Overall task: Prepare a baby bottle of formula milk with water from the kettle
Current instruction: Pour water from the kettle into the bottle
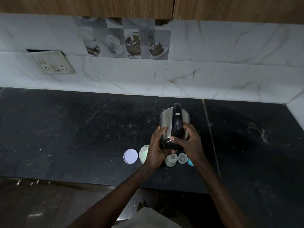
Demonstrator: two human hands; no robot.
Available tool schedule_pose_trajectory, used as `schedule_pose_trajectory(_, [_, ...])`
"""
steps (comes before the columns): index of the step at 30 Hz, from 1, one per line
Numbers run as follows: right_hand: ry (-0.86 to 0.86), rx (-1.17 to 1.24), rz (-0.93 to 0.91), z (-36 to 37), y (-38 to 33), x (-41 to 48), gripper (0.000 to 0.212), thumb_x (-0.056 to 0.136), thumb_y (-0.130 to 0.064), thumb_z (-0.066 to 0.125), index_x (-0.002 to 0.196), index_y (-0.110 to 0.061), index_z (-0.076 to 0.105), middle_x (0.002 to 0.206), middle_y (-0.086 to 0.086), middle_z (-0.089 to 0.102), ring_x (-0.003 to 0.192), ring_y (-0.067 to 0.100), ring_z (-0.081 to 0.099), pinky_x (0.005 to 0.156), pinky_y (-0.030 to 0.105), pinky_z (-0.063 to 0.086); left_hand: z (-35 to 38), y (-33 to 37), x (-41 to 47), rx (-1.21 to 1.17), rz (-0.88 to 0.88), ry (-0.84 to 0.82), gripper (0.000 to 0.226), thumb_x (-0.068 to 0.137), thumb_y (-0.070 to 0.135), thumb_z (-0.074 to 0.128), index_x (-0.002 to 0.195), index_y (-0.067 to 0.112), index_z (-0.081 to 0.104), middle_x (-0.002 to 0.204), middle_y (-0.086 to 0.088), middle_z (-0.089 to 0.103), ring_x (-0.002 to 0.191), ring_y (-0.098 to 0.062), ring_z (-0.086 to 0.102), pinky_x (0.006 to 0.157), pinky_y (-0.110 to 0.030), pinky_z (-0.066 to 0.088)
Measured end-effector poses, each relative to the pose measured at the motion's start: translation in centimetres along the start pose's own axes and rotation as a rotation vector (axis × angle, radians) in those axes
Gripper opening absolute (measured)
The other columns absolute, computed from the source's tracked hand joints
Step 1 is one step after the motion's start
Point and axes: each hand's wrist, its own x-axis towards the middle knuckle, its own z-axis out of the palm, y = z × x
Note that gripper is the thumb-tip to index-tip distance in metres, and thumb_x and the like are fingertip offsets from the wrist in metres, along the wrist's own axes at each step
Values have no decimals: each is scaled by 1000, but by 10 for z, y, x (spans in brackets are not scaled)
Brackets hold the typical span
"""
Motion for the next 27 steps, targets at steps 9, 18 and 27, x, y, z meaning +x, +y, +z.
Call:
schedule_pose_trajectory(9, [7, -27, -6, 2, 1, 2, 52, 74, -17, 92, 120, -24, 68, 127, -12, 63, 120, 7, 61, 101, 37, 55, 2, -6, 1, -59, -13, -13, 103, 66, 25, 96, 154, 38, 44, 166, 11, 24, 156, -17, 31, 114, -58, 46])
schedule_pose_trajectory(18, [17, -46, -18, 3, 2, 0, 54, 71, -22, 92, 120, -20, 68, 128, -9, 63, 121, 9, 61, 101, 37, 55, 2, -6, 0, -60, -15, -2, 102, 66, 28, 96, 152, 41, 44, 166, 9, 26, 157, -17, 29, 116, -56, 44])
schedule_pose_trajectory(27, [8, -49, -17, 1, -2, -2, 52, 73, -15, 92, 119, -22, 68, 125, -13, 63, 118, 6, 62, 99, 35, 56, 4, -5, -2, -75, -7, 7, 101, 66, 26, 96, 152, 38, 45, 165, 7, 27, 155, -14, 32, 116, -54, 45])
